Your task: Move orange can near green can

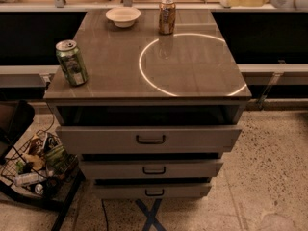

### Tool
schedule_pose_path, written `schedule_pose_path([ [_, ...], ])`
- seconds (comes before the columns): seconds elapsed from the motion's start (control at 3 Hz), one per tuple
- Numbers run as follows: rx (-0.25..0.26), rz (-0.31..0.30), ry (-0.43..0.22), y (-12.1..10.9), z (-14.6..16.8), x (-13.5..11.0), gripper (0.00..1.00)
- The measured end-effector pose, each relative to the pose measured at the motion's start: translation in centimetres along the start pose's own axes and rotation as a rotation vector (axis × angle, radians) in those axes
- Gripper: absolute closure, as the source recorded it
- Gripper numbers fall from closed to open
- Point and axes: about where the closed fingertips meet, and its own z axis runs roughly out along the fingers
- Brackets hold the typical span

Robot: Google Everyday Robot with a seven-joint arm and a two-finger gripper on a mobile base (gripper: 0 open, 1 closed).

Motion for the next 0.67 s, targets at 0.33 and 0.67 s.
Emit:
schedule_pose_path([
  [0.33, 0.030, 0.069, -0.066, 1.9, 4.0, 1.5, 0.00],
  [0.67, 0.066, 0.090, -0.085, 2.7, 7.8, 2.2, 0.00],
])
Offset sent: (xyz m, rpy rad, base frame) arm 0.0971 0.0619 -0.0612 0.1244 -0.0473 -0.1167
